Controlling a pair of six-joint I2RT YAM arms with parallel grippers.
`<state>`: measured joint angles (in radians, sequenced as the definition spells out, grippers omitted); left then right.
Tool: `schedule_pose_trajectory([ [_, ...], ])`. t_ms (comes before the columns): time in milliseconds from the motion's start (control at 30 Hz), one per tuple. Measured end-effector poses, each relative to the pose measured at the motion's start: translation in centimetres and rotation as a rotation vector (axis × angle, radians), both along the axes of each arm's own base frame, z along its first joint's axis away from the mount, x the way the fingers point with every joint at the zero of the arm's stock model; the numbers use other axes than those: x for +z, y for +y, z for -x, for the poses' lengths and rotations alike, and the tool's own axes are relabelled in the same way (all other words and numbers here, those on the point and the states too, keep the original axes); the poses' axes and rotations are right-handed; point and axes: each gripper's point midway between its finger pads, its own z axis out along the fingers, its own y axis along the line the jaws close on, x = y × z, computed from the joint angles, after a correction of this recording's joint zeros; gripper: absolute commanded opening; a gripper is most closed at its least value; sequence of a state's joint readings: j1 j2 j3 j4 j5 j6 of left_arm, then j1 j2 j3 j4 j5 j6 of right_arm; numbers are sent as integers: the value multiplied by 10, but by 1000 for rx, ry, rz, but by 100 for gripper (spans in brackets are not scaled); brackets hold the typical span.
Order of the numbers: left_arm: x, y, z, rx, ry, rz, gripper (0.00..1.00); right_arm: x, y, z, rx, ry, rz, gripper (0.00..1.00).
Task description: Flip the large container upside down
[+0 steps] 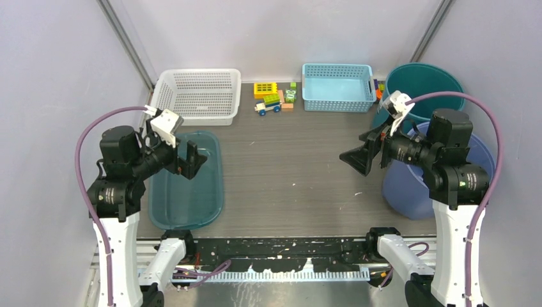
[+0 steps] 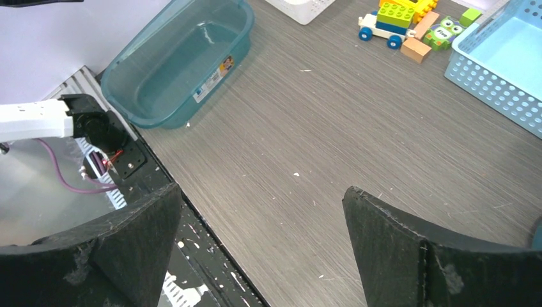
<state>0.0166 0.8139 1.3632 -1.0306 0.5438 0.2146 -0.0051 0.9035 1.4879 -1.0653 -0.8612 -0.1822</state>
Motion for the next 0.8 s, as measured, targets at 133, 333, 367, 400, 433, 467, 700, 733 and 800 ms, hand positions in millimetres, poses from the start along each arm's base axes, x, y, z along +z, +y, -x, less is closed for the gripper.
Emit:
schedule_pose_trajectory([
  [133, -6, 1, -4, -3, 5, -8, 100, -3, 0, -8, -29, 11, 2, 100],
  [333, -15, 5, -27, 13, 26, -33, 100, -18, 6, -30, -63, 70, 46, 100],
  [367, -18, 5, -33, 15, 39, -41, 100, -23, 9, -33, -63, 85, 59, 100],
  [400, -21, 5, -38, 17, 48, -51, 100, -27, 12, -36, -61, 98, 74, 100],
  [433, -25, 4, -45, 18, 58, -74, 100, -33, 16, -40, -56, 115, 95, 100],
  [467, -28, -1, -49, 7, 64, -92, 100, -39, 20, -44, -52, 129, 118, 100],
  [700, -76, -41, -65, -83, 74, -349, 100, -81, 46, -80, -69, 167, 319, 100],
  [733, -82, -37, -66, -65, 71, -371, 100, -82, 45, -85, -86, 155, 334, 100],
  [800, -92, -27, -66, -31, 54, -402, 100, -81, 40, -99, -138, 112, 356, 100],
])
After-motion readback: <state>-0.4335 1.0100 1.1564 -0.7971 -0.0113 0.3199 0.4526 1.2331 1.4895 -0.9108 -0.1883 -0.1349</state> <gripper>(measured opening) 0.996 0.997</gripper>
